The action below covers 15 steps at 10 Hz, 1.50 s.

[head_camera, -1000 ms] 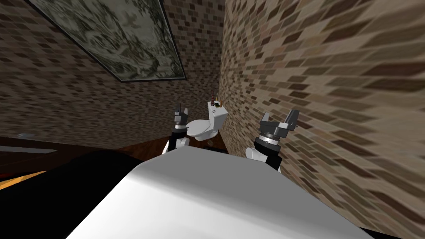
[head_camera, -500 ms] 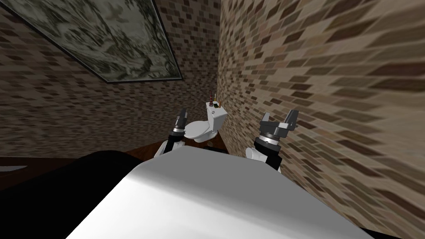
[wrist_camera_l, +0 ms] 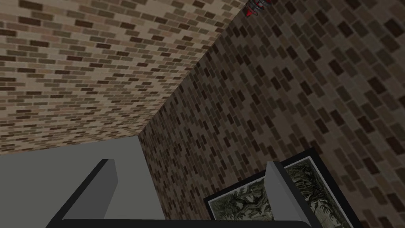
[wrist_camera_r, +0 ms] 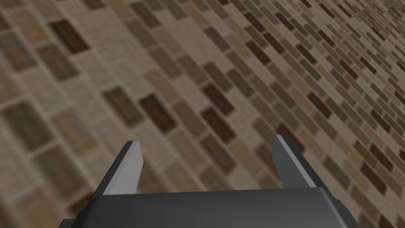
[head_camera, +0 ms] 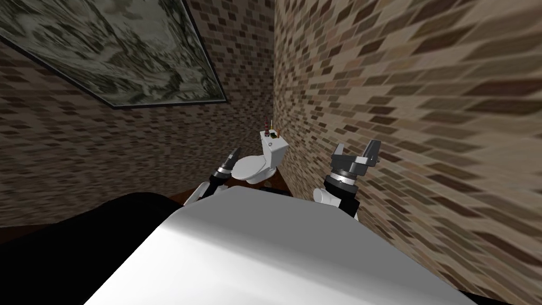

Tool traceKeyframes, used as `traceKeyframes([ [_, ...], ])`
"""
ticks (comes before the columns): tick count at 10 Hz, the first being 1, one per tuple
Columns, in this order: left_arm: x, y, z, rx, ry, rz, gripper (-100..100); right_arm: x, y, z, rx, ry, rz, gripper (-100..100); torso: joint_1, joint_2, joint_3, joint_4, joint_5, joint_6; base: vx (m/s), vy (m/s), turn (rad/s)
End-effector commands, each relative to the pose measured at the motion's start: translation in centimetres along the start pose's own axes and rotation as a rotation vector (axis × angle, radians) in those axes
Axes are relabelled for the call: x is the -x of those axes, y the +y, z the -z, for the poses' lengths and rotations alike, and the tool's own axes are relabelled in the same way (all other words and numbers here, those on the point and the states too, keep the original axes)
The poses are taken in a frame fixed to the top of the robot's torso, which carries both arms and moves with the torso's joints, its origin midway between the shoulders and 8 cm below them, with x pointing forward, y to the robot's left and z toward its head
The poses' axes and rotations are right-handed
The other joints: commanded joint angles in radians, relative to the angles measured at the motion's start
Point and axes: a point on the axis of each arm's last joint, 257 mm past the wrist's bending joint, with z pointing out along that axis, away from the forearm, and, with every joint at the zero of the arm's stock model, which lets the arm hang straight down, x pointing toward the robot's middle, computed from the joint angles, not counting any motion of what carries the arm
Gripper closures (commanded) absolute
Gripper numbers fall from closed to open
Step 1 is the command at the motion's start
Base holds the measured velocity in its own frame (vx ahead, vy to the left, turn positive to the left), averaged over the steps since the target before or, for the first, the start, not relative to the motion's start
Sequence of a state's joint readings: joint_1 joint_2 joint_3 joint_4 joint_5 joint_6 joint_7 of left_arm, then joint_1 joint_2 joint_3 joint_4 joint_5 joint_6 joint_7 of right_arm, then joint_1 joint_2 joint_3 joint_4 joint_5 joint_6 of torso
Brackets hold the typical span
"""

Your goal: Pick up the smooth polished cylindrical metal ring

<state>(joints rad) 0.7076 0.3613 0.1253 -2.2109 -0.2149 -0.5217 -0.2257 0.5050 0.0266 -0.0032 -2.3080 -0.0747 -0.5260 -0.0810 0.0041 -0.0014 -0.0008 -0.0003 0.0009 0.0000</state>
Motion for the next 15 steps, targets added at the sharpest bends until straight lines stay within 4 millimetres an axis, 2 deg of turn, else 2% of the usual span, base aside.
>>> traceKeyframes([
  [1, -1.1, 0.2, 0.8, -0.014, 0.074, -0.085, -100, 0.0, 0.0, 0.0, 0.000, 0.000, 0.000, 0, 0.000, 0.000, 0.000, 0.000, 0.000, 0.000, 0.027, 0.055, -0.101],
  [2, -1.2, 0.1, 0.8, -0.016, 0.081, -0.095, -100, 0.0, 0.0, 0.0, 0.000, 0.000, 0.000, 0, 0.000, -0.001, 0.000, 0.000, 0.000, 0.000, 0.023, 0.030, -0.006],
  [3, -2.1, 1.2, 2.5, -0.010, 0.157, -0.185, -100, 0.0, 0.0, 0.0, 0.000, 0.000, 0.000, 0, -0.002, -0.001, 0.000, 0.000, 0.000, 0.000, 0.040, 0.063, -0.145],
  [5, -2.8, 1.1, 2.6, -0.030, 0.197, -0.226, -100, 0.0, 0.0, 0.0, 0.000, 0.000, 0.000, 0, 0.000, -0.002, -0.001, 0.000, 0.000, 0.000, 0.028, 0.042, -0.070],
  [6, -3.6, 2.3, 4.6, -0.031, 0.278, -0.313, -100, 0.0, 0.0, 0.0, 0.000, 0.000, 0.000, 0, -0.002, -0.001, -0.001, 0.000, 0.000, 0.000, 0.017, 0.038, -0.178],
  [8, -4.3, 2.2, 4.7, -0.056, 0.324, -0.358, -100, 0.0, 0.0, 0.0, 0.000, 0.000, 0.000, 0, -0.001, -0.001, 0.000, 0.000, 0.000, 0.000, 0.017, 0.036, -0.061],
  [9, -5.0, 3.4, 6.9, -0.062, 0.409, -0.440, -100, 0.0, 0.0, 0.0, 0.000, 0.000, 0.000, 0, -0.003, 0.000, 0.000, 0.000, 0.000, 0.000, 0.021, 0.038, -0.200],
  [11, -5.8, 3.4, 7.2, -0.095, 0.461, -0.488, -100, 0.0, 0.0, 0.0, 0.000, 0.000, 0.000, 0, -0.001, -0.001, -0.001, 0.000, 0.000, 0.000, 0.020, 0.045, -0.057],
  [12, -6.2, 4.5, 9.6, -0.109, 0.548, -0.560, -100, 0.0, 0.0, 0.0, 0.000, 0.000, 0.000, 0, -0.002, -0.001, 0.000, 0.000, 0.000, 0.000, 0.006, 0.046, -0.190],
  [14, -7.1, 4.6, 10.1, -0.148, 0.607, -0.614, -100, 0.0, 0.0, 0.0, 0.000, 0.000, 0.000, 0, -0.001, 0.000, 0.000, 0.000, 0.000, 0.000, 0.010, 0.035, -0.069],
  [15, -7.3, 5.8, 12.5, -0.169, 0.692, -0.681, -100, 0.0, 0.0, 0.0, 0.000, 0.000, 0.000, 0, -0.003, 0.000, 0.000, 0.000, 0.000, -0.001, 0.006, 0.040, -0.166],
])
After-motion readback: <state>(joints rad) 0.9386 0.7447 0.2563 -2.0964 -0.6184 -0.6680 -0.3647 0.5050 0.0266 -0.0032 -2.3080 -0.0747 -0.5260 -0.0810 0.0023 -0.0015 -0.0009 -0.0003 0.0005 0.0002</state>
